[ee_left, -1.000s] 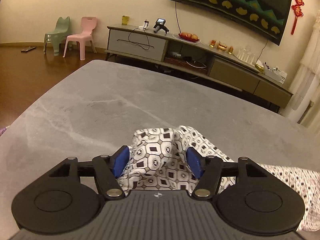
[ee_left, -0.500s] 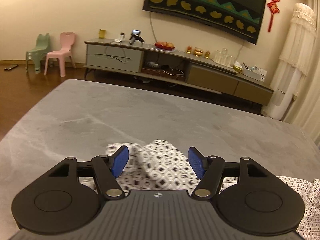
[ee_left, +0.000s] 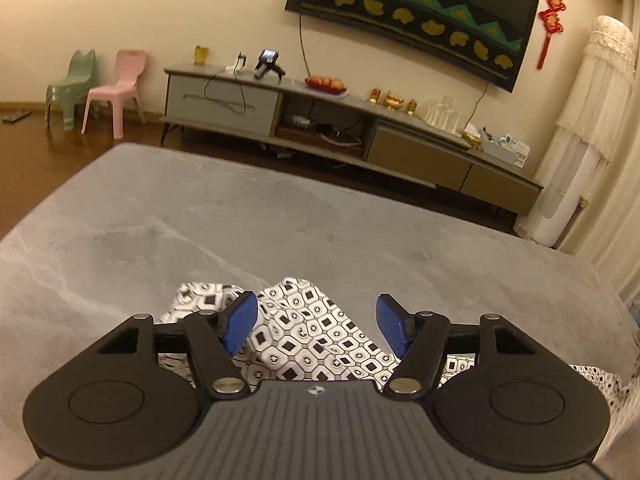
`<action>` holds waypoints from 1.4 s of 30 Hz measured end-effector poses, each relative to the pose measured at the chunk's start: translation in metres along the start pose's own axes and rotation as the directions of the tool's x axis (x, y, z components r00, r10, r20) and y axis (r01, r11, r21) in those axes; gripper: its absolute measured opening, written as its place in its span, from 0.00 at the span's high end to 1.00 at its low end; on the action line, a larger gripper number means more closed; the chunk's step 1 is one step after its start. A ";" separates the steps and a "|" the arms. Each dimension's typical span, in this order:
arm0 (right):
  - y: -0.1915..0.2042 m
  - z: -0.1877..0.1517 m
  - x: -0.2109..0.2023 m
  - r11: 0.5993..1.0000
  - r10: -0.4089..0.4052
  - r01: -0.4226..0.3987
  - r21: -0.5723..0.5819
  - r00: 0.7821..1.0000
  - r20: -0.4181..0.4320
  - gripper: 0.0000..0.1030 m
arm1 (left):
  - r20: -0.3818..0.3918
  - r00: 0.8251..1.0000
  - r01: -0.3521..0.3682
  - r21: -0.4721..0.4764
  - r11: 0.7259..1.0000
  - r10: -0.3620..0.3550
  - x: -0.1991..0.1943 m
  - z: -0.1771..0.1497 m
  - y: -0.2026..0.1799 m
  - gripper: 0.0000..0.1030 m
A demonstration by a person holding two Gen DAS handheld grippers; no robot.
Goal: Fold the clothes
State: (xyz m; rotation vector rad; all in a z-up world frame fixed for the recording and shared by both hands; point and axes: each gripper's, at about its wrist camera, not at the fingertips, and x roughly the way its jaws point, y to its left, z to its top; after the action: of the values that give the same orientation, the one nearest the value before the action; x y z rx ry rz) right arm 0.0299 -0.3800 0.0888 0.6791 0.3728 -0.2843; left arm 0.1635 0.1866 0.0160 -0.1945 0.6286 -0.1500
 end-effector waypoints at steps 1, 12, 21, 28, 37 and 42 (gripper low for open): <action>-0.022 0.001 0.018 0.990 -0.113 0.112 0.081 0.994 0.007 0.91 | -0.007 1.000 0.001 0.006 1.000 -0.001 0.002 -0.001 -0.002 0.34; 0.008 -0.082 0.044 0.953 -0.071 -0.006 -0.303 0.968 -0.239 0.49 | -0.073 0.997 0.040 0.058 0.998 -0.036 0.025 -0.015 -0.023 0.34; 0.126 -0.173 0.025 0.505 0.102 -0.417 -0.756 0.898 -0.428 0.33 | -0.076 0.946 0.322 0.307 0.896 -0.314 -0.006 -0.029 -0.066 0.27; 0.221 -0.221 0.050 0.178 0.148 -0.655 -0.735 0.756 -0.638 0.32 | -0.085 0.971 0.236 0.447 0.863 -0.221 -0.002 -0.045 -0.075 0.26; 0.290 -0.262 0.077 -0.032 0.016 -0.788 -0.614 0.614 -0.789 0.99 | -0.107 0.993 0.088 0.311 0.946 -0.057 0.013 -0.043 -0.027 0.28; 0.280 -0.221 0.080 0.171 0.170 -0.785 -0.595 0.619 -0.767 0.99 | -0.137 0.990 0.060 0.124 0.991 -0.042 0.025 -0.034 -0.003 0.28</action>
State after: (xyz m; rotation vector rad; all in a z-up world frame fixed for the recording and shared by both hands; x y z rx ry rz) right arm 0.1526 -0.0371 0.0519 -0.3585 0.7442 0.8499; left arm 0.1626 0.1739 -0.0242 -0.0774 0.7453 -0.2536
